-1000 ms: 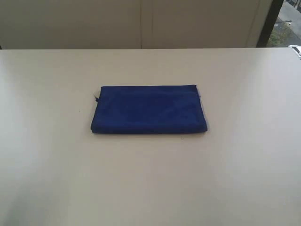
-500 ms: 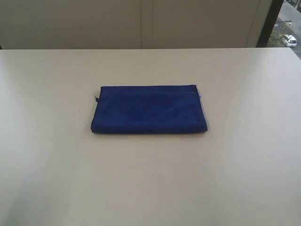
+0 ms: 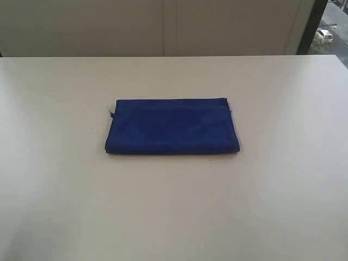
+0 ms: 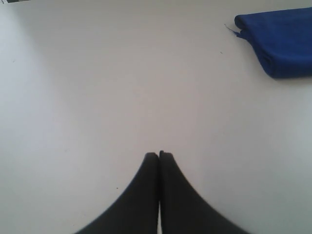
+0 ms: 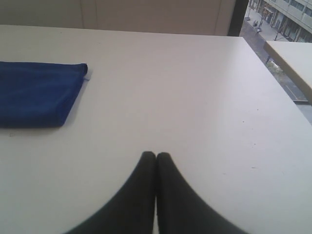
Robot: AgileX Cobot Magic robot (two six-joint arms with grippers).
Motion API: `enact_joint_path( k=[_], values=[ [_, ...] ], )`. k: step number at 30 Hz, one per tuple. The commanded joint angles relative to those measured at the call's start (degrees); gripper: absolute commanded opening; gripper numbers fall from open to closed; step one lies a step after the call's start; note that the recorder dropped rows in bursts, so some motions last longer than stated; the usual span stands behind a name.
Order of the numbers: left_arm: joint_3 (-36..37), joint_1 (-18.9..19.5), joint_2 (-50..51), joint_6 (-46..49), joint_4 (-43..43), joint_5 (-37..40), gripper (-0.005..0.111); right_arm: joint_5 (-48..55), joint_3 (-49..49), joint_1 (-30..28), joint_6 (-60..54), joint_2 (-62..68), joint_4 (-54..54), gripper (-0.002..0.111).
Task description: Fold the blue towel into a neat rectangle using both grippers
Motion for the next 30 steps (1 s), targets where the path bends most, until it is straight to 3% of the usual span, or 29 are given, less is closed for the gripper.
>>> enact_joint_path(
  k=[1,30],
  values=[
    [0.3,0.1,-0.3,-0.3,-0.1,-0.1,0.0,-0.9,0.4,-0.4,-0.4,-0.3,0.2,0.0],
    [0.3,0.1,-0.3,-0.2,0.0,-1.6,0.0,-0.9,0.4,-0.4,-0.4,-0.3,0.2,0.0]
  ],
)
